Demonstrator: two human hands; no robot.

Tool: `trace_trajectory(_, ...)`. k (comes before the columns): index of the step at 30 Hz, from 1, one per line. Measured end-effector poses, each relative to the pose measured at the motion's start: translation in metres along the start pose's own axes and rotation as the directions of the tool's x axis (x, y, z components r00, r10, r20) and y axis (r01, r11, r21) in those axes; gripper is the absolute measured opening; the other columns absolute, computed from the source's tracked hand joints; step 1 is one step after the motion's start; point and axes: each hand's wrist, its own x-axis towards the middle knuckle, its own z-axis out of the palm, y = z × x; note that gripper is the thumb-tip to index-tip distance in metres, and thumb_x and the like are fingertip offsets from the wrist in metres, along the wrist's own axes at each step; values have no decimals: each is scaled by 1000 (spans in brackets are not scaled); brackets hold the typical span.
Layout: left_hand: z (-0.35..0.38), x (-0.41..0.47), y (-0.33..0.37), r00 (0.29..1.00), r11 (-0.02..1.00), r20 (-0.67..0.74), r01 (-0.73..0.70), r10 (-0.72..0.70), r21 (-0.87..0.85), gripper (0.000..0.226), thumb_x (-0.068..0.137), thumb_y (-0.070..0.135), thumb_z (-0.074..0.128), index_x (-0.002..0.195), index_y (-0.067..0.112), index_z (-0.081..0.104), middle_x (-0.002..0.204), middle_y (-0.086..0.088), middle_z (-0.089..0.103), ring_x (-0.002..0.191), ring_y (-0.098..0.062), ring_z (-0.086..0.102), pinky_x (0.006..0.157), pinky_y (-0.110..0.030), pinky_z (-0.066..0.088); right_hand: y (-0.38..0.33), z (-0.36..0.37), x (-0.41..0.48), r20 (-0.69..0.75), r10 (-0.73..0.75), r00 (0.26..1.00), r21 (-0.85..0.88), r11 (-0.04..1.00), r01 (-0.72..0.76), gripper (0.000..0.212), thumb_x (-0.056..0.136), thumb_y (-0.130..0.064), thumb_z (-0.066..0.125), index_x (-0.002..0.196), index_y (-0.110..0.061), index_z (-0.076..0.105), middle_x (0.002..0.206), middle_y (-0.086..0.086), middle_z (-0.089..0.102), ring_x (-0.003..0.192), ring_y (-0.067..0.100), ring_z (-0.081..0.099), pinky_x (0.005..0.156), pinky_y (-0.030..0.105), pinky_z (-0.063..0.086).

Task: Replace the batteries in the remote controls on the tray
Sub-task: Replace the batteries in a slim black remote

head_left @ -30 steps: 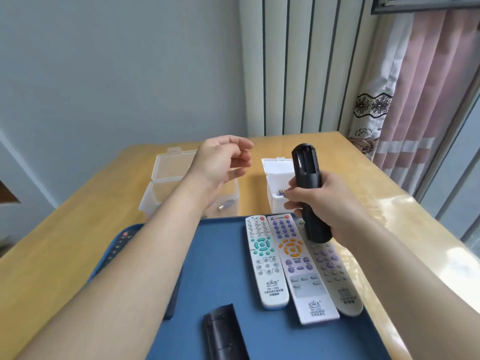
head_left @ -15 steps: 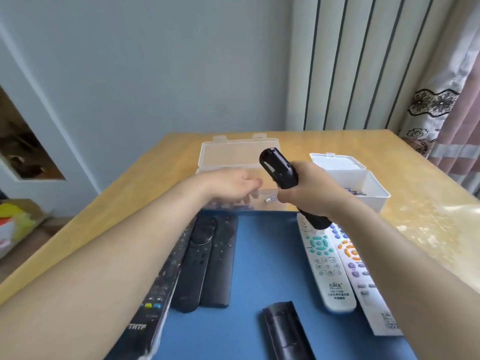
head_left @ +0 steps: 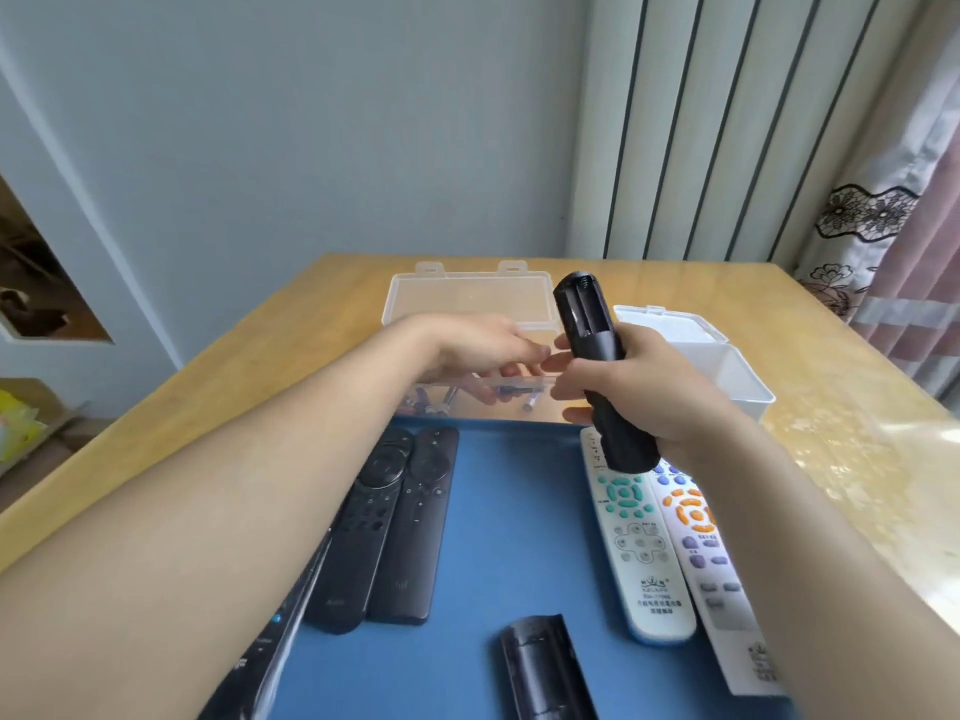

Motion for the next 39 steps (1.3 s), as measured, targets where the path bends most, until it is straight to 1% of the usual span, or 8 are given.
trace_trajectory(3,5,10,10,1000,998,16,3,-1,-68,25,102,33,42,105,14,57,92,-8,54,71,-15,58,69,-25,53,-1,3,-1,-89,10,996,108,994,0,20,85,-1,65,104,-4,58,96,21,66,81,27,66,65,34,61)
trace_trajectory(7,13,10,18,992,982,54,102,-112,159,56,98,55,36,141,19,41,129,-6,56,84,-12,63,74,-24,49,0,-4,0,-239,-3,971,127,991,34,15,85,-1,62,98,-7,55,86,12,58,75,26,67,54,30,58)
trace_trajectory(13,18,17,17,998,987,36,37,-44,158,45,98,53,36,123,20,56,119,4,62,92,-12,64,69,-23,56,4,-8,1,-191,-28,981,7,1000,30,12,82,-4,70,89,0,62,78,17,66,74,26,68,66,33,60)
trace_trajectory(19,23,22,20,998,987,28,49,-54,154,45,96,42,34,130,19,53,133,-2,56,118,-20,54,91,-37,55,7,-12,4,-228,-46,972,-172,985,6,21,74,-4,69,92,7,67,77,26,65,66,29,59,64,36,52)
trace_trajectory(27,15,6,19,984,972,-80,-143,160,186,23,95,30,56,79,20,68,68,6,55,61,-8,46,60,-21,39,7,-10,3,-228,-9,974,-125,992,-20,17,78,-5,69,93,2,66,83,18,73,76,24,73,73,36,58)
trace_trajectory(30,9,-7,16,923,961,-273,-278,270,10,5,87,18,70,84,18,74,71,5,68,51,-1,47,51,-14,39,7,-13,5,-207,42,977,-19,999,-47,17,81,1,66,98,3,63,86,16,70,73,24,75,80,41,61)
trace_trajectory(33,11,-24,17,844,896,-465,-395,268,-201,6,88,14,68,86,11,73,69,-2,66,49,-5,48,47,-15,39,1,-14,1,-238,26,971,-3,1000,-28,18,83,3,64,101,1,62,88,13,63,57,21,69,63,29,61)
trace_trajectory(39,36,-67,21,831,713,-522,-485,195,-506,29,99,-3,43,97,12,68,75,-5,65,64,-9,59,59,-16,50,-36,-8,-32,-4,-61,998,172,983,61,21,87,-20,72,93,-1,65,73,10,65,48,17,53,46,25,46)
